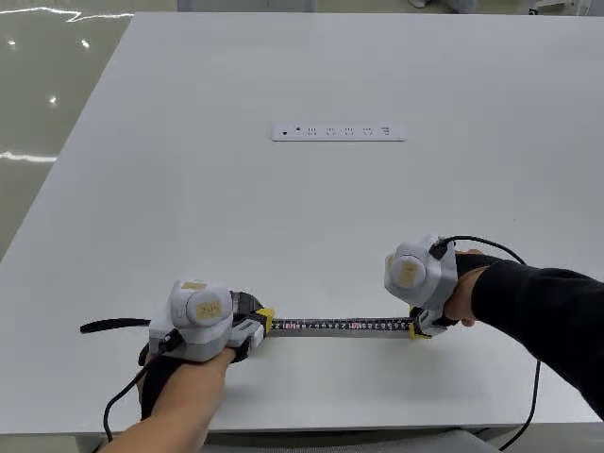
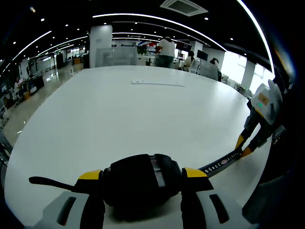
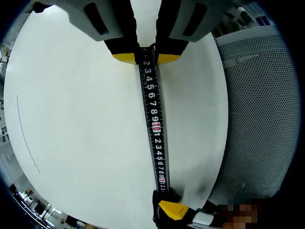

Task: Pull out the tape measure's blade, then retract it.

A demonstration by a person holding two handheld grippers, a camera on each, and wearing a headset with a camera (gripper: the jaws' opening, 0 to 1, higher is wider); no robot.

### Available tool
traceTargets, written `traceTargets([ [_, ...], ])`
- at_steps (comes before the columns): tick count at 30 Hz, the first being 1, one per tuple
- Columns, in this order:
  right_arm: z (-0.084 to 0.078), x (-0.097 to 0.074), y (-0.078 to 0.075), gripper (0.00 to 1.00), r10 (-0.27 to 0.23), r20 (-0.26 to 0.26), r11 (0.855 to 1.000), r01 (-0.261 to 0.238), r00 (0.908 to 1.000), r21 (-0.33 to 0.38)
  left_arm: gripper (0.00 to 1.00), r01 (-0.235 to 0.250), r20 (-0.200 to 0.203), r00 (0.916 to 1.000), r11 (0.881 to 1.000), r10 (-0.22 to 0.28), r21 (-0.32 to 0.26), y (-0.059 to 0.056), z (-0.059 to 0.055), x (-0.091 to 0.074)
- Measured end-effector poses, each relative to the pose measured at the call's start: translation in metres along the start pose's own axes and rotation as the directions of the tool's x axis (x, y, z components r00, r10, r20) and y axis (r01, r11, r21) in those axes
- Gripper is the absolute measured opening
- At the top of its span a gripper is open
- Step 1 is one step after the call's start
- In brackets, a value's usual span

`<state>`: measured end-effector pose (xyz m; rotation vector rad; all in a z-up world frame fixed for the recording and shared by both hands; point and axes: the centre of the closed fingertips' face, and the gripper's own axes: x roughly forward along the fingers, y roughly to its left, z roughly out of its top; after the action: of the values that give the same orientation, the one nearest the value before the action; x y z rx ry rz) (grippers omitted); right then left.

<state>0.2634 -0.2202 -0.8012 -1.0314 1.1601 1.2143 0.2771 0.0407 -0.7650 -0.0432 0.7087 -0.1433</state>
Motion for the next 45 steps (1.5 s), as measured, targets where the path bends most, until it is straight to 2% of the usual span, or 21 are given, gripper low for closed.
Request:
traceTargets([
  [3, 0.001, 0.001, 0.000, 0.10, -0.009, -0.001, 1.000, 0.009, 1.0000, 0.000, 0.61, 0.002, -0.002, 1.0000, 1.000, -0.002, -0.002, 0.000, 0.000, 0.000],
  [8, 0.004, 0.001, 0.001, 0.10, -0.010, 0.043, 1.000, 0.009, 0.9990, 0.024, 0.61, 0.005, -0.005, 1.0000, 1.000, -0.005, -0.004, 0.000, 0.000, 0.001],
  [21, 0.006, 0.002, 0.000, 0.10, 0.004, 0.010, 1.000, -0.005, 0.9999, 0.019, 0.61, 0.009, -0.010, 0.9999, 1.000, -0.009, -0.006, -0.001, -0.001, 0.001],
  [45, 0.014, 0.003, 0.000, 0.10, 0.018, 0.019, 0.999, -0.018, 0.9997, 0.027, 0.61, 0.010, -0.010, 0.9999, 1.000, -0.010, -0.008, -0.001, 0.000, 0.001],
])
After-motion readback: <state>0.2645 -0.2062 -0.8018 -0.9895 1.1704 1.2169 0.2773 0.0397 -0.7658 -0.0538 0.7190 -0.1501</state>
